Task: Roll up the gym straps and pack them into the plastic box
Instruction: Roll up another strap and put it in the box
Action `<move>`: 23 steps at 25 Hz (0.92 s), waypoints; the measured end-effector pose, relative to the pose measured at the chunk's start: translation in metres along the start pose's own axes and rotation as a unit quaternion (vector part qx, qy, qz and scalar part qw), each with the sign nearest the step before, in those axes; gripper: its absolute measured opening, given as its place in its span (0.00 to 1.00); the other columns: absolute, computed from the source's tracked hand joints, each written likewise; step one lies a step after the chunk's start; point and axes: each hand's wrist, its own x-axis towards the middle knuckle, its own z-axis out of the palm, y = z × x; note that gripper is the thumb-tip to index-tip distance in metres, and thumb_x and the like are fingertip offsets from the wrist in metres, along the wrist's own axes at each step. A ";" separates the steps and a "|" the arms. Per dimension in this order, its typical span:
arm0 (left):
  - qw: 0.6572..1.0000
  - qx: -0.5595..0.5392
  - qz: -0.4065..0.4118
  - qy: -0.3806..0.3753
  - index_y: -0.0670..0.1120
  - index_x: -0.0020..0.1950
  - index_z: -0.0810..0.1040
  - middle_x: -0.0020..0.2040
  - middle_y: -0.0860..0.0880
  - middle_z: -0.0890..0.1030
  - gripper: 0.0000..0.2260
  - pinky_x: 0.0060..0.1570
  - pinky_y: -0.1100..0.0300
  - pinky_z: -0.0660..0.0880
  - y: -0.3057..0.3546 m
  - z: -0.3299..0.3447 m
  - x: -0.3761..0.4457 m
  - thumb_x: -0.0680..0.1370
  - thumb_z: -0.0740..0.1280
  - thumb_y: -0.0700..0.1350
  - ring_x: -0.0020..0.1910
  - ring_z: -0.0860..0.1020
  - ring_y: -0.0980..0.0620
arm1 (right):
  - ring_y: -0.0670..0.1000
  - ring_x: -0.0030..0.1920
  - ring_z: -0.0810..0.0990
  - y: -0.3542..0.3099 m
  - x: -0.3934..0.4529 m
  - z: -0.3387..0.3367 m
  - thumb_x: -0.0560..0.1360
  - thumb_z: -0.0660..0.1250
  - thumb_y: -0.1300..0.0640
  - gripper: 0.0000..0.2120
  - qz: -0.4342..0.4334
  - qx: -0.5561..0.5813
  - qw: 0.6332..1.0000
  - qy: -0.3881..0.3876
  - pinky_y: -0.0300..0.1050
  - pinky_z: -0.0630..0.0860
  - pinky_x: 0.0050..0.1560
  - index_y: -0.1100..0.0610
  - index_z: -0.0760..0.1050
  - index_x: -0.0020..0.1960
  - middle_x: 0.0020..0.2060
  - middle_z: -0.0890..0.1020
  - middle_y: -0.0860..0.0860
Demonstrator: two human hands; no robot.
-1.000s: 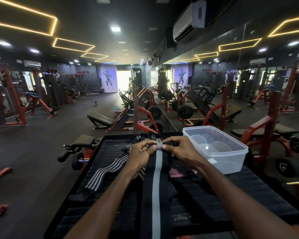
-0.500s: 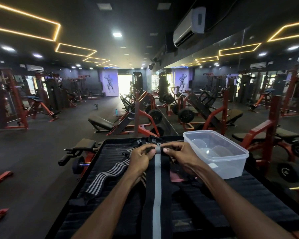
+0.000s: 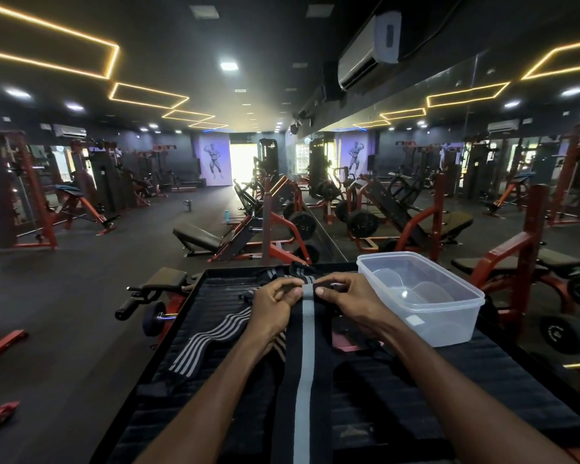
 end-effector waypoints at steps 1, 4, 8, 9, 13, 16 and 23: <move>1.000 -0.015 -0.020 -0.012 0.46 0.51 0.83 0.48 0.47 0.85 0.06 0.48 0.62 0.78 0.000 -0.001 0.000 0.78 0.69 0.38 0.48 0.84 0.52 | 0.50 0.47 0.84 -0.001 -0.001 0.000 0.74 0.73 0.65 0.07 -0.017 -0.001 1.000 0.009 0.44 0.81 0.51 0.59 0.85 0.51 0.45 0.87 0.54; 0.999 -0.002 -0.041 -0.035 0.47 0.52 0.83 0.46 0.44 0.86 0.05 0.45 0.55 0.80 -0.001 -0.005 0.001 0.79 0.69 0.42 0.46 0.85 0.47 | 0.49 0.46 0.84 -0.002 -0.002 0.000 0.72 0.73 0.70 0.10 -0.017 0.020 1.000 0.013 0.40 0.81 0.47 0.59 0.85 0.50 0.45 0.87 0.54; 1.000 -0.003 -0.018 -0.005 0.50 0.48 0.82 0.39 0.51 0.85 0.09 0.39 0.62 0.78 0.005 -0.006 -0.002 0.78 0.68 0.35 0.39 0.84 0.56 | 0.51 0.45 0.83 -0.002 -0.001 0.000 0.74 0.73 0.63 0.08 0.027 0.038 0.999 -0.023 0.42 0.78 0.39 0.55 0.85 0.52 0.48 0.86 0.57; 1.000 0.001 -0.013 -0.002 0.50 0.48 0.82 0.40 0.52 0.85 0.10 0.39 0.64 0.78 0.006 -0.006 -0.003 0.78 0.68 0.35 0.39 0.83 0.57 | 0.52 0.45 0.83 -0.001 -0.001 0.001 0.75 0.73 0.58 0.06 0.039 0.024 0.998 -0.032 0.42 0.79 0.38 0.52 0.85 0.51 0.48 0.86 0.57; 1.000 -0.012 -0.016 -0.006 0.50 0.49 0.83 0.42 0.51 0.86 0.10 0.43 0.62 0.79 0.006 -0.007 -0.007 0.77 0.68 0.34 0.42 0.84 0.57 | 0.57 0.48 0.85 0.004 0.002 0.003 0.74 0.74 0.58 0.06 0.011 -0.009 1.000 -0.012 0.55 0.82 0.51 0.48 0.86 0.47 0.44 0.87 0.52; 0.999 -0.012 -0.044 -0.028 0.48 0.50 0.85 0.45 0.47 0.86 0.04 0.44 0.58 0.80 0.007 -0.009 -0.007 0.77 0.71 0.45 0.45 0.85 0.51 | 0.53 0.51 0.85 0.005 0.000 0.004 0.72 0.74 0.65 0.12 0.001 0.026 1.000 -0.007 0.55 0.81 0.57 0.48 0.86 0.45 0.45 0.88 0.50; 0.999 0.044 0.006 -0.006 0.46 0.49 0.83 0.41 0.56 0.83 0.10 0.38 0.72 0.75 0.011 -0.006 -0.009 0.76 0.69 0.32 0.37 0.81 0.66 | 0.50 0.36 0.79 0.004 -0.001 0.004 0.74 0.74 0.58 0.06 0.066 0.052 0.995 -0.047 0.46 0.76 0.36 0.50 0.85 0.50 0.41 0.85 0.56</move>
